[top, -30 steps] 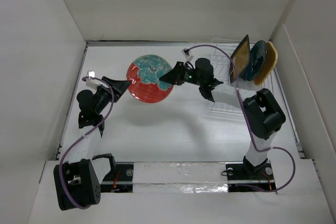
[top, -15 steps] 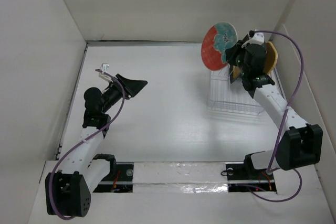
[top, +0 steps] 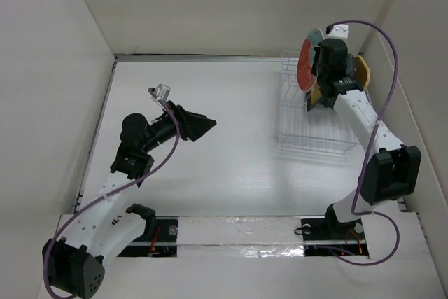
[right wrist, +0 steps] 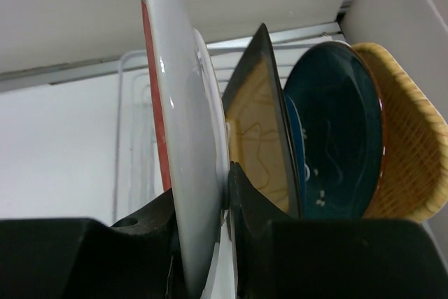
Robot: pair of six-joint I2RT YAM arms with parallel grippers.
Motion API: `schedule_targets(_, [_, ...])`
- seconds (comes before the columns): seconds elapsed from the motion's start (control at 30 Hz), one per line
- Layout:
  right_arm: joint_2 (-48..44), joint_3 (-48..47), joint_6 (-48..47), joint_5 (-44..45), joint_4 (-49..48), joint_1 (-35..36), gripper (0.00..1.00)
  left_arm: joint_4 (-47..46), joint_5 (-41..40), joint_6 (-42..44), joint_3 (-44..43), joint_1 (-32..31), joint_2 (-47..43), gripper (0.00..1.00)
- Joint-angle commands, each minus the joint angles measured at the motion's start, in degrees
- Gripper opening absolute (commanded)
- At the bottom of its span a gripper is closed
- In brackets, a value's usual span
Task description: Load the plates into the dish rack
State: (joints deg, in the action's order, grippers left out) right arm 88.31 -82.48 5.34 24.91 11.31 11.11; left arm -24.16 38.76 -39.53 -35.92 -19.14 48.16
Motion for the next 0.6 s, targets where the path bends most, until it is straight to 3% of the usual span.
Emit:
schedule_targets(0.0, [-0.9,-5.3,-2.4,5.2,-6.5,0.2,0.0,4.1,-1.1,5.3,-4.0,-0.6,-1.1,0.64])
schedule_targets(0.1, [0.6,-5.2,-2.9,7.3,-6.8,0.2,0.0,7.8,-3.9,8.7,-5.8,-1.3,-1.0,0.64])
schedule_targets(0.57, [7.6,-5.1,-2.5,6.4,-8.7,0.2,0.0,8.0,-5.0,9.3,-5.6,-1.3,-0.1,0.64])
